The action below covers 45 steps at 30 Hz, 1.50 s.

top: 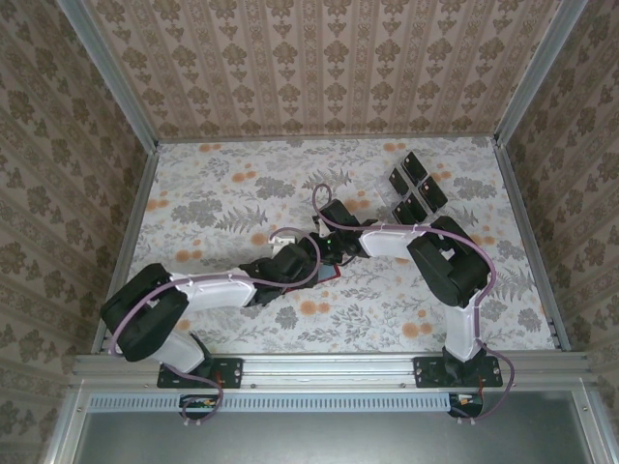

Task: Put the credit cards into the card holder
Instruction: Flip over the card slot on the card holder.

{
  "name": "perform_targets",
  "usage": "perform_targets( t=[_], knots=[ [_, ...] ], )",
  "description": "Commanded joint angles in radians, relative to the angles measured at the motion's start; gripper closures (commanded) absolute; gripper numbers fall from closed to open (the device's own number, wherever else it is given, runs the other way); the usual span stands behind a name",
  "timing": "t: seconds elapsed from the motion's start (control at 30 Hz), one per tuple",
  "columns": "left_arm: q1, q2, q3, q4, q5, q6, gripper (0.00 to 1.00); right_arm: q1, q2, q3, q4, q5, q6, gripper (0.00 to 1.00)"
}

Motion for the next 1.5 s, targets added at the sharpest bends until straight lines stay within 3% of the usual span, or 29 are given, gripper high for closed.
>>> perform_targets(
  t=[0.0,0.6,1.47],
  knots=[
    [-0.01,0.021,0.031,-0.063,-0.05,-0.002,0.01,0.006,-0.002,-0.017,-0.029,0.002,0.012,0.53],
    [-0.009,0.078,0.03,-0.117,-0.069,-0.037,0.01,-0.065,-0.14,-0.04,-0.074,0.041,-0.028,0.51],
    [-0.008,0.069,0.016,-0.105,-0.068,-0.039,0.0,-0.05,-0.032,-0.061,-0.043,-0.014,-0.041,0.51]
  ],
)
